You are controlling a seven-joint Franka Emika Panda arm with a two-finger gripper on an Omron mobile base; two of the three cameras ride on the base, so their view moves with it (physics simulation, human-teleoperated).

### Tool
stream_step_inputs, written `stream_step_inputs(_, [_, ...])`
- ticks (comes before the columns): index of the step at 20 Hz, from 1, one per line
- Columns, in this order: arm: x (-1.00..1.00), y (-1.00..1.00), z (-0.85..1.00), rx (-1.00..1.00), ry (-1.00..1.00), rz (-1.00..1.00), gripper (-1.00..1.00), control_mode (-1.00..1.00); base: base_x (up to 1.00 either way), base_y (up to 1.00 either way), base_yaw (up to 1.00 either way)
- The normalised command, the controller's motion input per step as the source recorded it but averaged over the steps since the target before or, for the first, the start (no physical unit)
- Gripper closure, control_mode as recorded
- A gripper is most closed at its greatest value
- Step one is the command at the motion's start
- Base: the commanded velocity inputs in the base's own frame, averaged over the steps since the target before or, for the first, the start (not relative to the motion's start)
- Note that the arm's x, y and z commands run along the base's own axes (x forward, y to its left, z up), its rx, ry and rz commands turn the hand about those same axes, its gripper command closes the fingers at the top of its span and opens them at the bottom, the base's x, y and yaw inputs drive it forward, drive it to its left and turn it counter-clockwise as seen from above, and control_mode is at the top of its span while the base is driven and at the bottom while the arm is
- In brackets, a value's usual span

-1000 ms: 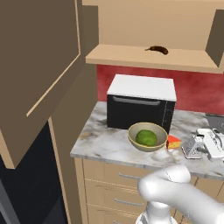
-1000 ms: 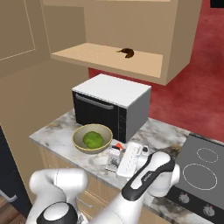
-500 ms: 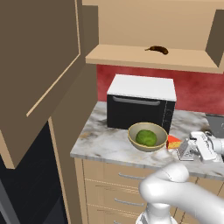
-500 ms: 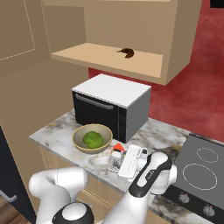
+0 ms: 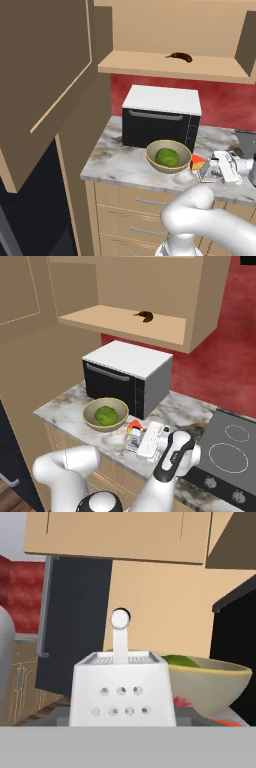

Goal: Pick the cheese from the fridge and the cheese grater from the cabinet and place them next to the salad bowl.

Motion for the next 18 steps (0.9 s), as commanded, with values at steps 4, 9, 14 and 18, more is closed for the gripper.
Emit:
stream_step_inputs(4, [0.10,0.02,-0.28,0.00,-0.03,-0.06,1.00,-1.00,0.00,0.00,0.00])
stream_step_inputs(9, [0.00,0.04,-0.35,0.00,-0.01,-0.03,1.00,-1.00,0.00,0.00,0.00])
stream_step_inputs(14, [0.00,0.17,-0.32,0.00,-0.02,0.00,1.00,-1.00,0.00,0.00,0.00])
stream_step_inputs(18, [0.00,0.11,-0.16,0.00,-0.01,0.00,1.00,-1.00,0.00,0.00,0.00])
